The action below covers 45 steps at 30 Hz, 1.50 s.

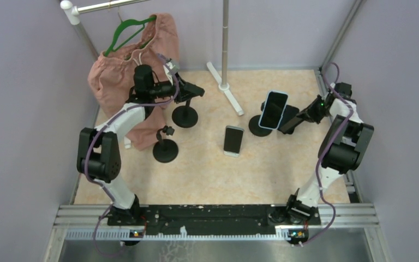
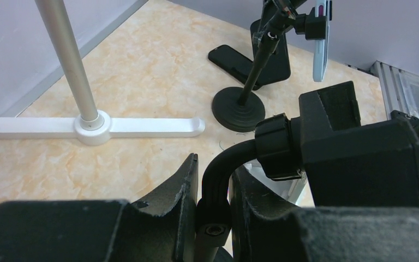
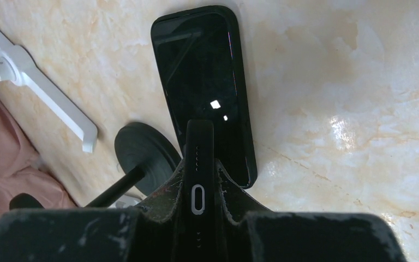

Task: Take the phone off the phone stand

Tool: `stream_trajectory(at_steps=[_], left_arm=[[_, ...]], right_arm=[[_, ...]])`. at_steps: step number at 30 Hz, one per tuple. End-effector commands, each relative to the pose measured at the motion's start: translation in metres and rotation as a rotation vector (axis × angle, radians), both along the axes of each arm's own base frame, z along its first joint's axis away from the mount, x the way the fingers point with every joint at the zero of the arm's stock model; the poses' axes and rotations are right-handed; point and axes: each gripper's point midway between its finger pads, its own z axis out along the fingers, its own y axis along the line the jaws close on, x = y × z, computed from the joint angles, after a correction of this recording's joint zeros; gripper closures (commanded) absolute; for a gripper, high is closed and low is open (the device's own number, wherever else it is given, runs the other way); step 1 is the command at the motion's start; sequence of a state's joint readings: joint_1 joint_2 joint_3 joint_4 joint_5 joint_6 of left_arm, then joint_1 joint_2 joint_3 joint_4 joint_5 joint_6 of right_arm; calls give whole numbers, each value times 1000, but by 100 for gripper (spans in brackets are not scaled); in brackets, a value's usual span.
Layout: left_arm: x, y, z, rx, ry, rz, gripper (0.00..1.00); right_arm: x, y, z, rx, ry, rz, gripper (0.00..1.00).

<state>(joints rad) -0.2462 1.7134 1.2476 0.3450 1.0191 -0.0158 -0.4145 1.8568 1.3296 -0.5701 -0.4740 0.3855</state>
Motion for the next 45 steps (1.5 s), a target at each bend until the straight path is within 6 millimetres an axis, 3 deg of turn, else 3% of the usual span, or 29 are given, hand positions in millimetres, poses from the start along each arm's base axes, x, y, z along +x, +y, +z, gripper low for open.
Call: stream_trajectory(at_steps=[1,7,10,14,18,25,28,29,31,36,40,45], left_arm=[[4,-8,14,-49,-136,-51,100],[17,-20,12,-128,-202,-91,100],[18,-24,-3,-138,-184,-115,98],[7,-23,-33,-142,-202,-123,90],[1,-20,-56,-138,-166,-107,75],[-1,-15,-46,-141,-159,-58,38],[-3,-10,-38,-140,-135,-29,4],[-8,-8,-31,-142,-148,-29,1],[-13,-5,-26,-128,-151,-11,1],[-22,10,-17,-89,-87,26,1],[-23,25,-17,-28,0,55,1],[-41,48,-3,21,16,71,1]], right_arm=[[-9,-6,-11,-66,44,48,100],[-8,-12,12,-123,11,59,100],[-11,-17,17,-153,8,55,100],[-15,-17,9,-124,16,45,100],[-12,-7,4,-74,-20,58,100],[-6,4,-2,-1,-59,53,100],[-3,5,-4,15,-58,40,82],[-3,4,-3,8,-60,34,76],[-4,-1,-3,-18,-54,7,62],[-10,-5,-5,-47,-37,-48,51],[-20,-7,-4,-71,-29,-89,46],[-32,-19,-5,-141,16,-144,44]])
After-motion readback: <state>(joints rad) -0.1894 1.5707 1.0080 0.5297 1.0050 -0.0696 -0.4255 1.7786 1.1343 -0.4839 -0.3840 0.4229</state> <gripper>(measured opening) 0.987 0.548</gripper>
